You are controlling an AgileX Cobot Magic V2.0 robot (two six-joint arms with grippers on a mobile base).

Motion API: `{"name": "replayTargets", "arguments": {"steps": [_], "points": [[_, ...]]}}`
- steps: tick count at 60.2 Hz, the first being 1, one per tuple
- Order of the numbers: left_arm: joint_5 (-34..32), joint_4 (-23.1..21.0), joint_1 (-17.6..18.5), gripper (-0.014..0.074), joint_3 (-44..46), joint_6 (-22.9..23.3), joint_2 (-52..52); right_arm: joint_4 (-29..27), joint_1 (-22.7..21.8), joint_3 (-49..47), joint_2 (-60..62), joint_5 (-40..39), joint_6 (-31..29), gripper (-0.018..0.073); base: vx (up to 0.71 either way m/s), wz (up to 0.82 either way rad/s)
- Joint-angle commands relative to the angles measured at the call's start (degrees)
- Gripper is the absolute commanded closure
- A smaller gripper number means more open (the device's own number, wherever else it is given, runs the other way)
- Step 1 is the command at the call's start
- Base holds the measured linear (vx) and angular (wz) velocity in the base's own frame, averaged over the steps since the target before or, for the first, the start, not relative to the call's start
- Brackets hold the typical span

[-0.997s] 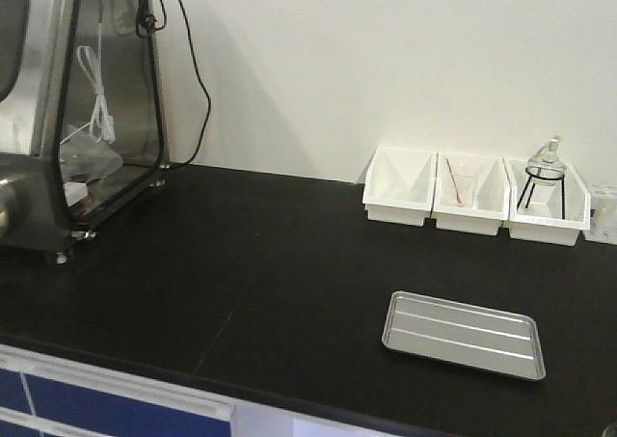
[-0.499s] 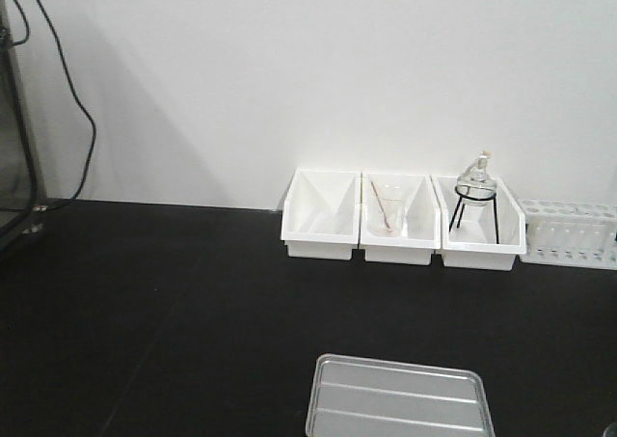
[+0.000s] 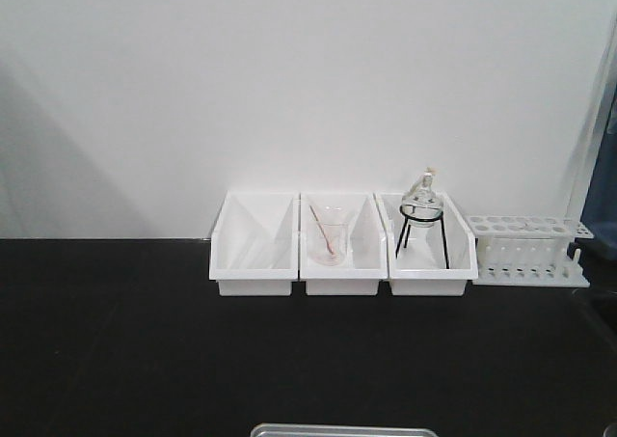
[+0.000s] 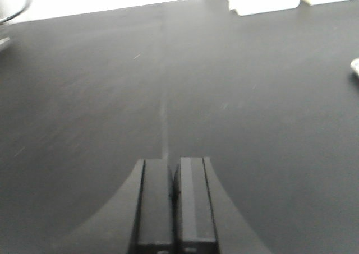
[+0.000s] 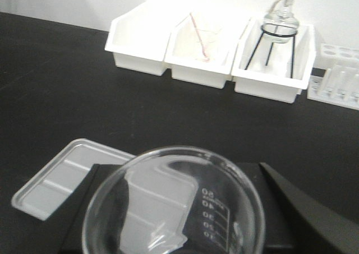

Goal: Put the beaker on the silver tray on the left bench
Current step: 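Lower the held beaker with the right gripper onto the silver tray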

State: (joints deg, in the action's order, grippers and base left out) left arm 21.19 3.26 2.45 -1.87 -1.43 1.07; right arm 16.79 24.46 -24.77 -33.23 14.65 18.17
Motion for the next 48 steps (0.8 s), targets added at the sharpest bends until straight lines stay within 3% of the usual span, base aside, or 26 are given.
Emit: {"name": "replayTargets", "arguments": {"steps": [1,48], "points": [[-4.3,-0.1,0.4,0.0595,-1.1,0.1,0.4,0.9,-0.2,-1.8,0.1,-4.6,-0.3,0.0571,0.19,-0.22],[-4.3,-0.1,0.4,0.0595,-1.1,0.1,0.4,0.9,-0.2,-1.8,0.1,-4.6,-0.3,0.0571,0.05,-0.05]]}}
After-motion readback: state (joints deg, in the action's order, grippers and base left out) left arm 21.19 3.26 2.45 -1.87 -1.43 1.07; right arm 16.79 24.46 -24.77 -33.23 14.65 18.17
